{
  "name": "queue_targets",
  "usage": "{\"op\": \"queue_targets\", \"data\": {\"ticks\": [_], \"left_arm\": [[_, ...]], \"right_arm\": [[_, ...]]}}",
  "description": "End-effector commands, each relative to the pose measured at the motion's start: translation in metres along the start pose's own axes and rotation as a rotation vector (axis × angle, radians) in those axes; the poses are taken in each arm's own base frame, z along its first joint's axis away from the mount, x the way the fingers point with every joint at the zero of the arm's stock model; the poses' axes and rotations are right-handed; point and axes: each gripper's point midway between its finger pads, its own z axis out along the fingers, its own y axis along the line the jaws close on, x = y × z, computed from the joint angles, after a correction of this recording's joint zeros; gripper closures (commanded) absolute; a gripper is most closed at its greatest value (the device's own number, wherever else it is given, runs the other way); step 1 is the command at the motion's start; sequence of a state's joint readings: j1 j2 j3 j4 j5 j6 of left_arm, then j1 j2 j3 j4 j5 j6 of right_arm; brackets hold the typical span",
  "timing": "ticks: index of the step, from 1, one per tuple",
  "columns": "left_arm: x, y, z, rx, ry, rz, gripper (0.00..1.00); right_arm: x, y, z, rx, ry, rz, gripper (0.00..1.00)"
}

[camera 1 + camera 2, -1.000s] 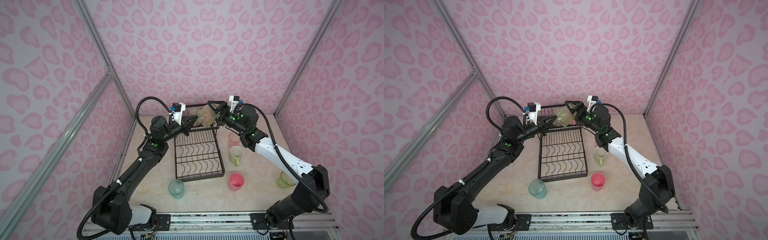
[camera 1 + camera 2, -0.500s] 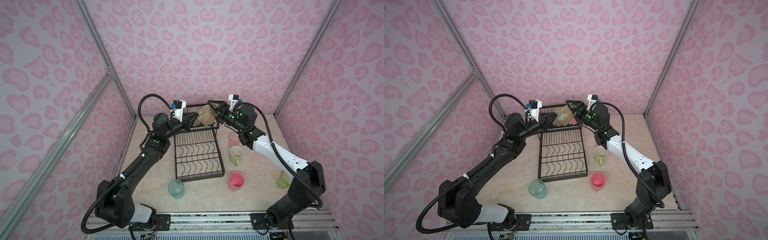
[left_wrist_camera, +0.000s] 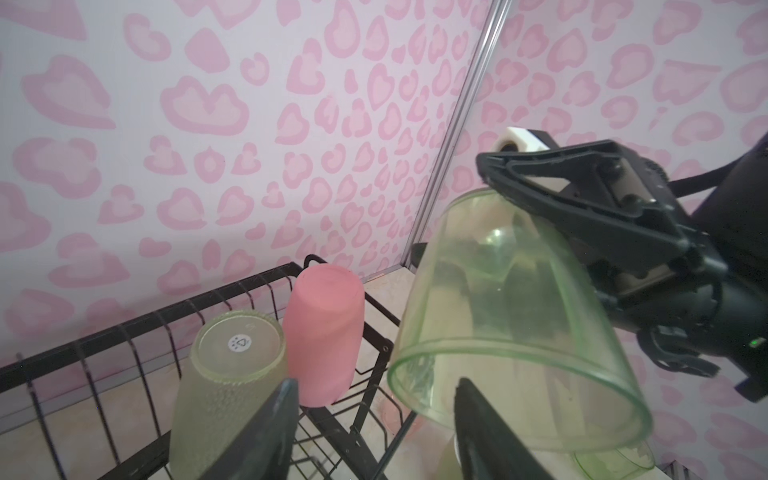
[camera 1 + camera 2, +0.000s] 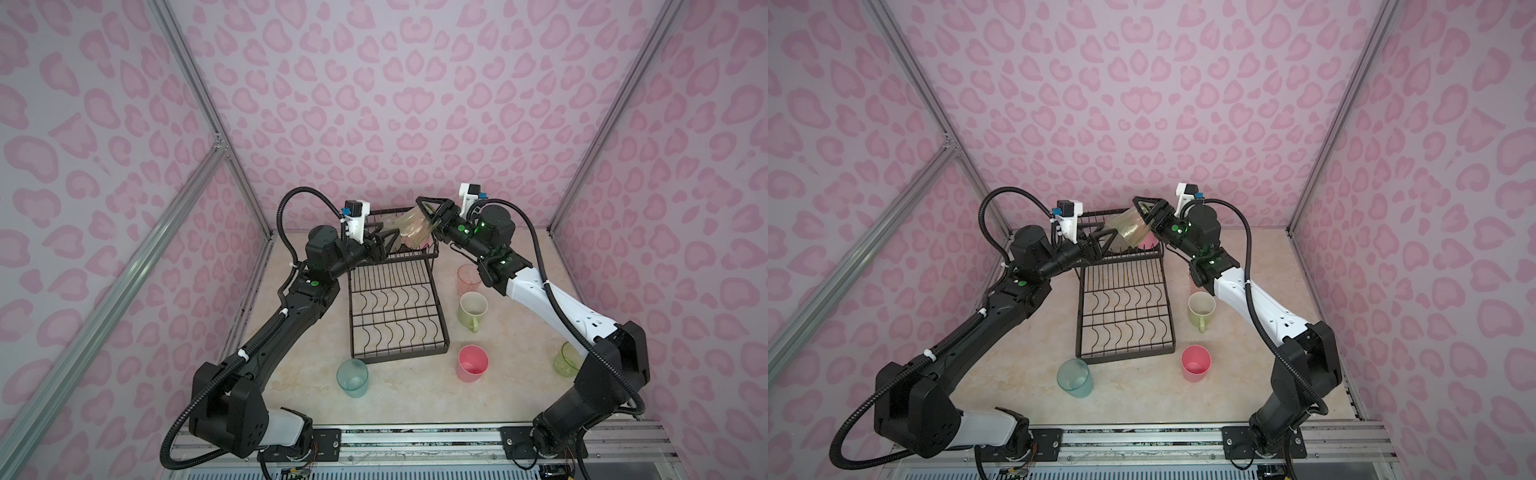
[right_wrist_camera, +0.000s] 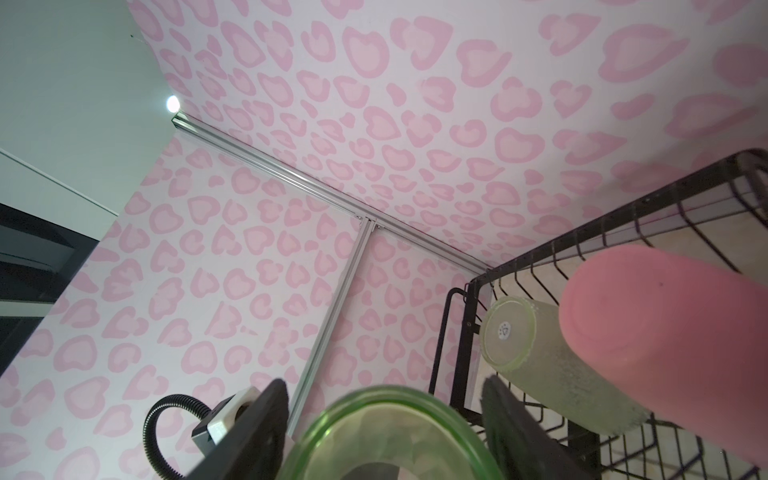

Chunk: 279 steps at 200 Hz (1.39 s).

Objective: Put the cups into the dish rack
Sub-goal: 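Grasp the yellow-green cup's base with the right gripper, then open the left gripper, then lower the yellow-green cup into the upper tier with the right gripper while the left withdraws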

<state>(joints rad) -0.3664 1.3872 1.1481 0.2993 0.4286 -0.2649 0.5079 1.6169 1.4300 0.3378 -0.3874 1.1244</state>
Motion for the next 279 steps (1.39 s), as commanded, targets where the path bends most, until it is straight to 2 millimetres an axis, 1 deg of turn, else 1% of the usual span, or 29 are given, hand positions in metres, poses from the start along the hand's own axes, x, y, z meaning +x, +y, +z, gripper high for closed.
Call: {"op": "queue_targets", "data": {"ticks": [1,14,16,22,28,30,32,47,56,68,77,93,109,123,145,164,184,205,227,241,259,279], "left_arm": [[-0.001,0.011,-0.012,-0.093,0.007,-0.034,0.27],[-0.006,0.011,-0.021,-0.113,0.002,-0.055,0.22],[-0.003,0.012,-0.023,-0.124,0.016,-0.064,0.21],[-0.003,0.015,-0.028,-0.151,0.022,-0.08,0.18],[-0.006,0.015,-0.034,-0.172,0.019,-0.09,0.16],[-0.008,0.015,-0.036,-0.178,0.016,-0.09,0.15],[-0.007,0.015,-0.037,-0.186,0.021,-0.094,0.14],[-0.011,0.019,-0.054,-0.258,0.031,-0.102,0.1],[-0.012,0.024,-0.066,-0.319,0.04,-0.111,0.06],[-0.011,0.038,-0.085,-0.437,0.045,-0.137,0.0],[-0.01,0.049,-0.101,-0.519,0.05,-0.164,0.03],[-0.008,0.066,-0.129,-0.632,0.06,-0.223,0.03],[-0.004,0.079,-0.151,-0.709,0.085,-0.264,0.03],[0.001,0.09,-0.167,-0.77,0.108,-0.284,0.03],[0.012,0.106,-0.191,-0.858,0.146,-0.318,0.03],[0.025,0.119,-0.207,-0.922,0.189,-0.35,0.03],[0.04,0.131,-0.22,-0.959,0.203,-0.384,0.03],[0.051,0.138,-0.225,-0.949,0.198,-0.437,0.03],[0.053,0.141,-0.23,-0.948,0.192,-0.456,0.03],[0.052,0.14,-0.23,-0.935,0.18,-0.455,0.03],[0.053,0.139,-0.228,-0.914,0.176,-0.455,0.03],[0.059,0.14,-0.226,-0.908,0.194,-0.456,0.03]], "right_arm": [[-0.007,-0.001,-0.003,0.053,-0.045,-0.136,0.45],[-0.008,0.004,-0.005,0.077,-0.059,-0.2,0.45],[-0.007,0.005,-0.005,0.083,-0.061,-0.218,0.45],[-0.004,0.008,-0.005,0.094,-0.061,-0.251,0.44],[-0.001,0.005,-0.005,0.121,-0.061,-0.292,0.44],[-0.005,0.016,-0.005,0.106,-0.076,-0.307,0.44],[-0.005,0.02,-0.005,0.106,-0.077,-0.325,0.44],[0.001,0.03,-0.004,0.142,-0.088,-0.433,0.43],[0.007,0.035,-0.002,0.158,-0.086,-0.495,0.43],[0.015,0.039,0.003,0.186,-0.089,-0.575,0.43],[0.023,0.042,0.008,0.205,-0.083,-0.644,0.43],[0.039,0.046,0.02,0.241,-0.074,-0.757,0.43],[0.053,0.048,0.032,0.281,-0.068,-0.865,0.43],[0.067,0.05,0.043,0.305,-0.057,-0.948,0.43],[0.084,0.052,0.059,0.336,-0.059,-1.046,0.43],[0.094,0.045,0.074,0.359,-0.05,-1.093,0.43],[0.1,0.039,0.089,0.371,-0.05,-1.13,0.43],[0.107,0.034,0.105,0.37,-0.051,-1.174,0.43],[0.111,0.028,0.121,0.371,-0.051,-1.204,0.43],[0.113,0.023,0.131,0.367,-0.048,-1.211,0.42],[0.111,0.015,0.141,0.371,-0.052,-1.208,0.42],[0.109,0.005,0.15,0.366,-0.05,-1.199,0.42]]}}
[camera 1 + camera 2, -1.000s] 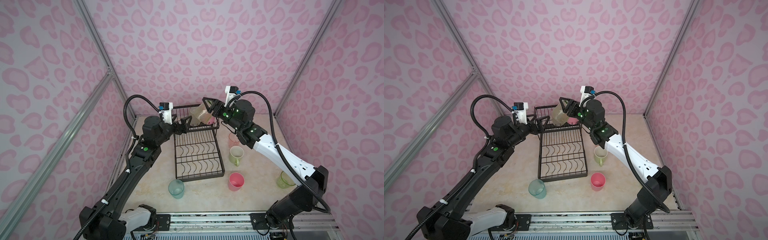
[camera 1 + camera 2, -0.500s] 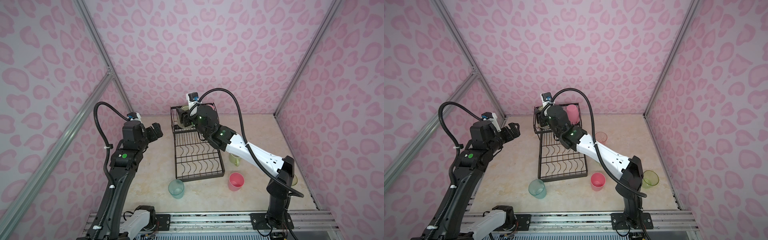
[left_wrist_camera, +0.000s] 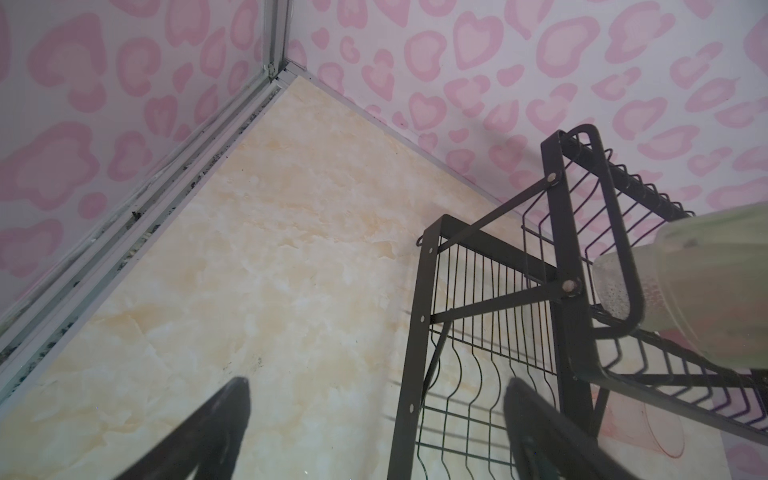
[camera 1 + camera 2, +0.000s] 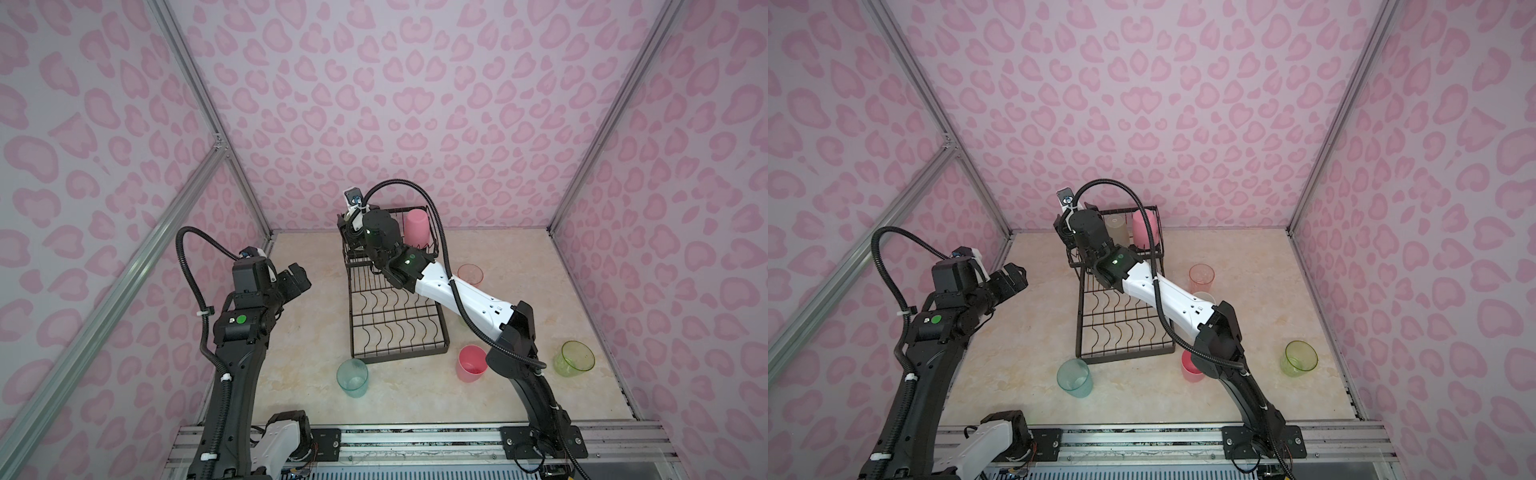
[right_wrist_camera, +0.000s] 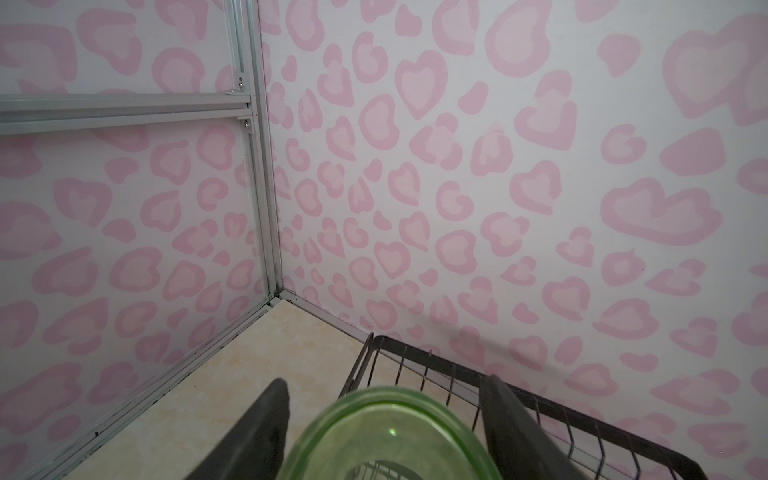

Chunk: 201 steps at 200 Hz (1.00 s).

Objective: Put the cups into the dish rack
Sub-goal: 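Lower the yellow-green cup into the upper tier with the right gripper while the left withdraws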

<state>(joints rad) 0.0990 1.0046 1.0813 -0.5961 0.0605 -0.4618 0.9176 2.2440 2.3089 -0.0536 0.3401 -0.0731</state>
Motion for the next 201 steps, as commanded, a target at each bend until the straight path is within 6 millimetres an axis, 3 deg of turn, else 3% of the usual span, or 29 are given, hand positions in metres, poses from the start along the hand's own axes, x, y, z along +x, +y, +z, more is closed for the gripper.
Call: {"op": "queue_targets", "data": {"ticks": [1,11,16,47,161,201], "left_arm": [[-0.001,-0.006,0.002,0.04,-0.007,0.011,0.03],[0.0,-0.006,0.004,0.041,-0.005,0.011,0.03],[0.001,-0.006,0.004,0.045,-0.004,0.011,0.03],[0.003,-0.007,0.01,0.054,0.004,0.01,0.03],[0.007,-0.007,0.018,0.07,0.026,0.002,0.02],[0.007,-0.01,0.017,0.089,0.026,0.013,0.03]], "right_arm": [[0.004,-0.005,0.011,0.007,-0.008,-0.005,0.42],[-0.001,-0.01,0.013,0.01,-0.026,0.003,0.42],[0.013,-0.007,0.02,0.007,-0.008,-0.001,0.41],[0.023,-0.016,0.033,0.005,0.002,0.023,0.41],[0.062,-0.008,0.05,-0.003,0.054,0.023,0.36],[0.06,-0.009,0.049,0.002,0.059,0.018,0.16]]}}
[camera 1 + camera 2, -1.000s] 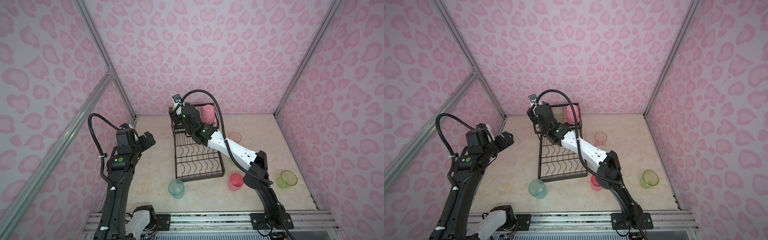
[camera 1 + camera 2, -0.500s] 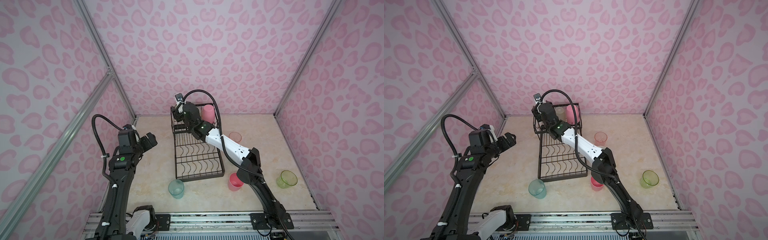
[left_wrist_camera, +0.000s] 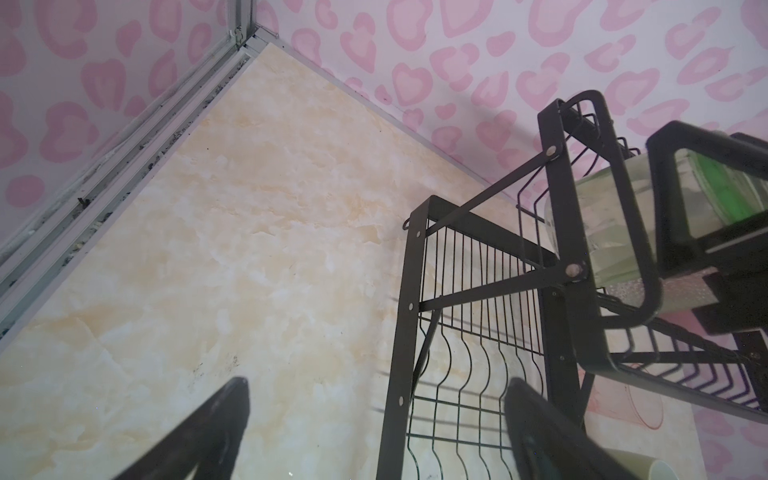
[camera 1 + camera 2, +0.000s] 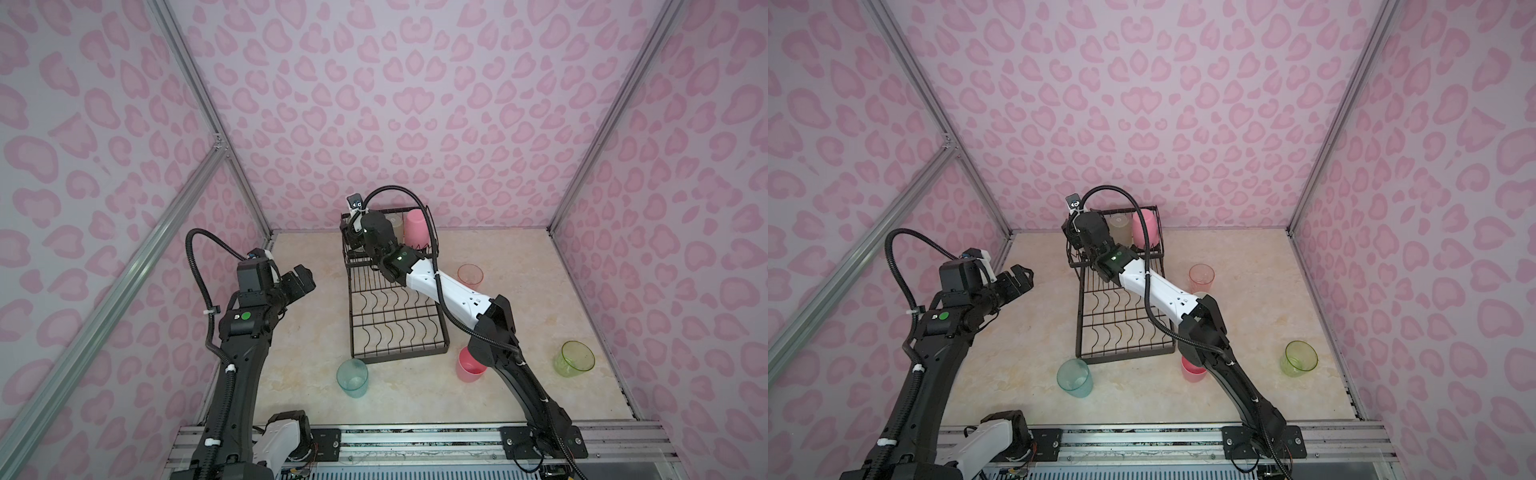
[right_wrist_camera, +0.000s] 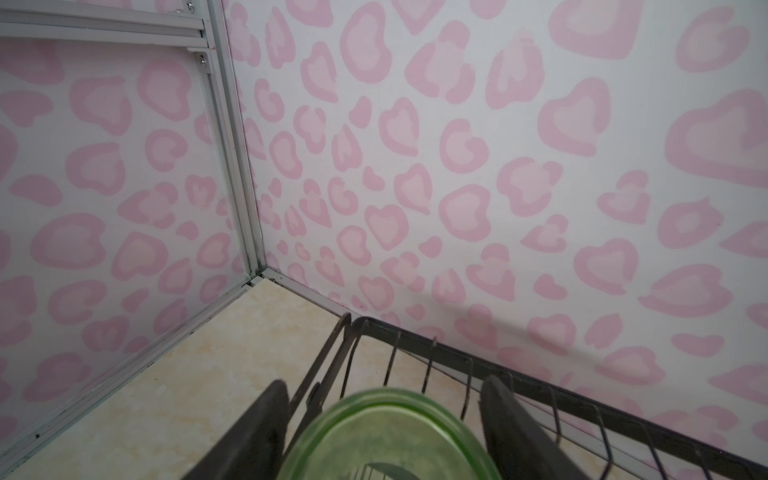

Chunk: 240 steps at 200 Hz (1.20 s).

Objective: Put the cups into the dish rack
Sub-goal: 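Lower the yellow-green cup into the upper tier with the right gripper while the left withdraws, then open the right gripper to release the cup and draw it back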

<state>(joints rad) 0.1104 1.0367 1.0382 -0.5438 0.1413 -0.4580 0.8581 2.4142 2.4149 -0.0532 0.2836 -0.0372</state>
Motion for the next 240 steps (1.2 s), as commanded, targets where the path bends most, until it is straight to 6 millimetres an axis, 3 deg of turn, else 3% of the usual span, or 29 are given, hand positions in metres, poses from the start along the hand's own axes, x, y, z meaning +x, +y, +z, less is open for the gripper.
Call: {"op": "queue_targets", "data": {"ticks": [1,52,92,98,101,110,153,173,199,240], "left_arm": [[-0.006,-0.007,-0.001,0.035,-0.026,0.02,0.03],[-0.007,-0.004,-0.004,0.024,-0.046,0.024,0.03],[-0.006,0.006,-0.005,-0.026,-0.053,0.016,0.03],[-0.006,0.008,-0.005,-0.035,-0.054,0.014,0.03],[-0.005,0.008,-0.005,-0.039,-0.054,0.013,0.03],[-0.005,0.012,-0.006,-0.055,-0.055,0.013,0.03],[0.006,0.023,-0.014,-0.102,-0.052,-0.013,0.02],[0.022,0.03,-0.018,-0.123,0.001,-0.024,0.1],[0.057,0.034,-0.016,-0.109,0.118,-0.057,0.22],[0.124,0.036,-0.012,-0.06,0.328,-0.12,0.31]], "right_arm": [[0.0,0.0,0.001,0.002,-0.001,0.002,0.16],[-0.032,0.004,-0.015,-0.017,-0.052,0.015,0.02],[-0.081,0.009,-0.045,-0.047,-0.135,0.018,0.01],[-0.081,0.01,-0.045,-0.048,-0.134,0.016,0.01],[-0.094,0.007,-0.054,-0.051,-0.154,0.024,0.01],[-0.105,0.005,-0.063,-0.057,-0.169,0.029,0.01],[-0.136,-0.009,-0.121,-0.099,-0.196,0.024,0.04],[-0.133,-0.028,-0.155,-0.084,-0.165,0.011,0.04],[-0.109,-0.059,-0.19,-0.042,-0.076,0.012,0.04],[-0.059,-0.101,-0.221,0.016,0.032,0.081,0.05]]}}
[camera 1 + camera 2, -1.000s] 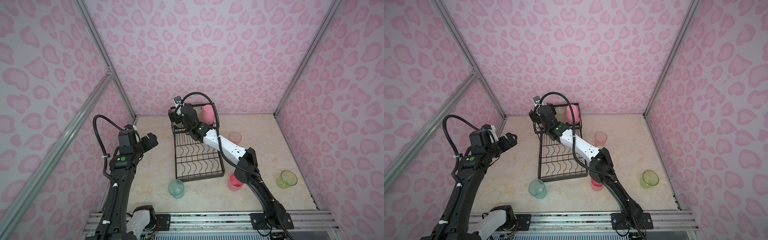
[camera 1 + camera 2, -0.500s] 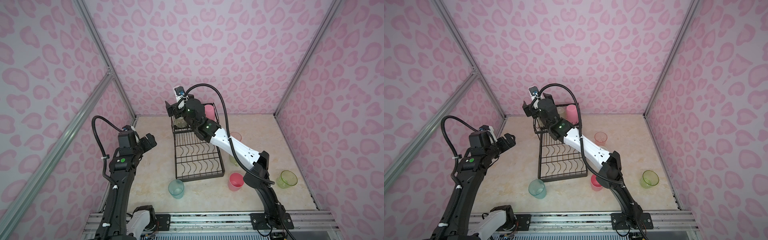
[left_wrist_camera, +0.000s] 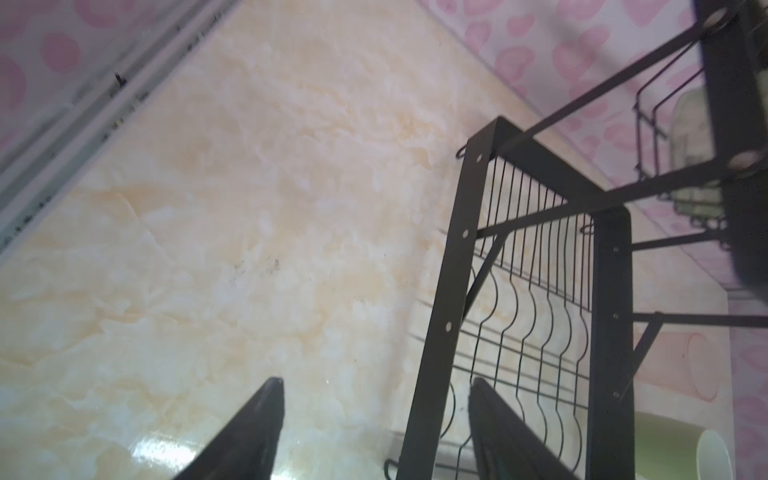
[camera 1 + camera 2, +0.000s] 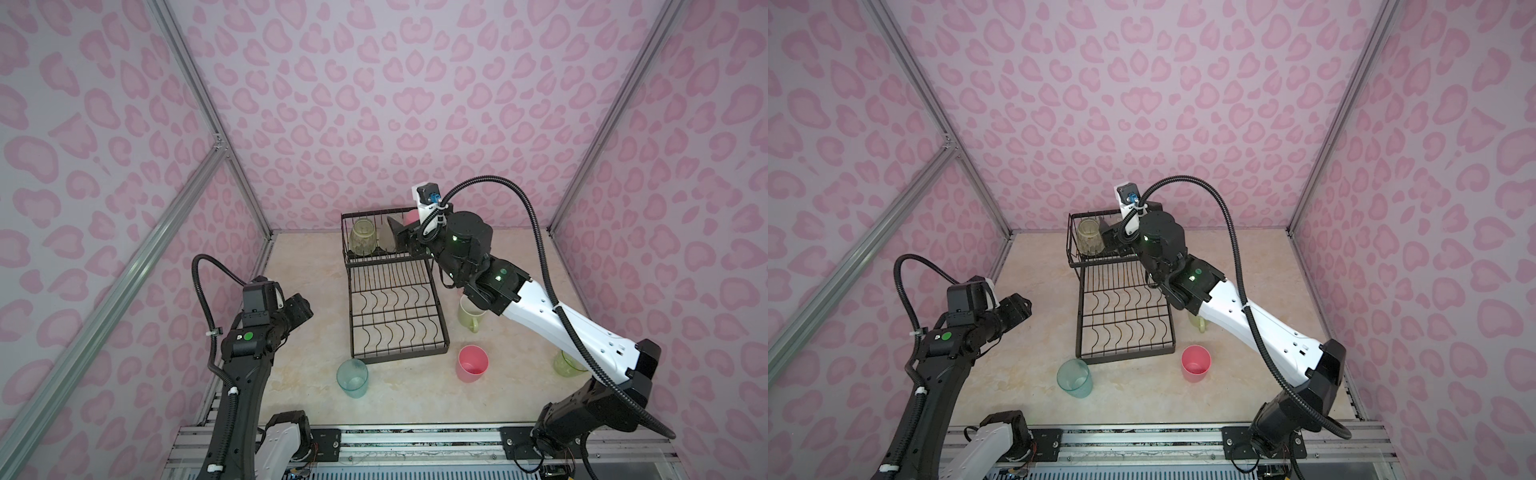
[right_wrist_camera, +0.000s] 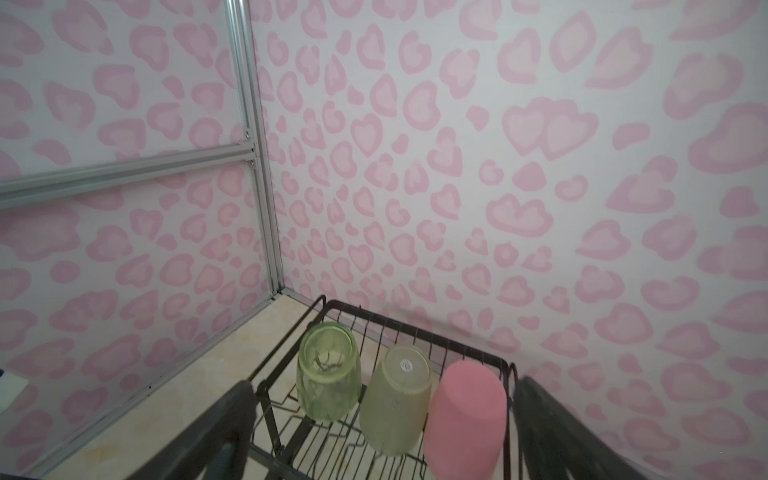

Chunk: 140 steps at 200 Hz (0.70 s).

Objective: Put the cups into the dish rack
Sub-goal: 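Open the right gripper to release the cup and draw it back, then grasp the teal frosted cup on the table with the left gripper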

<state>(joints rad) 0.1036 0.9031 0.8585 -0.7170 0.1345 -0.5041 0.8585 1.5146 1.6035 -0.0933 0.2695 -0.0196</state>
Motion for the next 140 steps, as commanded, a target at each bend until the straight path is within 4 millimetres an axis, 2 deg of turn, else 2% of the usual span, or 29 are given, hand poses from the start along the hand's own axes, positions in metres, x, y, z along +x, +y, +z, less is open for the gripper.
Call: {"op": "queue_targets", "data": {"ticks": [1,19,22,36,82,100,140], "left_arm": [[0.04,-0.001,0.005,0.041,0.143,-0.038,0.31],[0.058,-0.007,0.005,0.043,0.19,-0.015,0.32],[0.06,-0.008,0.005,0.038,0.195,-0.009,0.32],[0.071,-0.016,0.004,0.037,0.226,0.012,0.32],[0.111,-0.025,0.006,0.015,0.363,0.04,0.32],[0.118,-0.025,0.0,-0.003,0.379,0.048,0.32],[0.117,-0.033,-0.017,-0.016,0.373,0.066,0.35]], "right_arm": [[0.03,-0.016,-0.009,0.032,0.079,0.048,0.05],[0.044,-0.025,-0.012,0.029,0.129,0.076,0.05],[0.06,-0.025,-0.011,0.028,0.164,0.069,0.05],[0.078,-0.024,-0.012,0.021,0.214,0.07,0.05],[0.119,-0.021,-0.011,0.021,0.34,0.047,0.06],[0.13,-0.024,-0.011,0.027,0.359,0.043,0.06],[0.145,-0.023,-0.004,0.028,0.372,0.055,0.08]]}}
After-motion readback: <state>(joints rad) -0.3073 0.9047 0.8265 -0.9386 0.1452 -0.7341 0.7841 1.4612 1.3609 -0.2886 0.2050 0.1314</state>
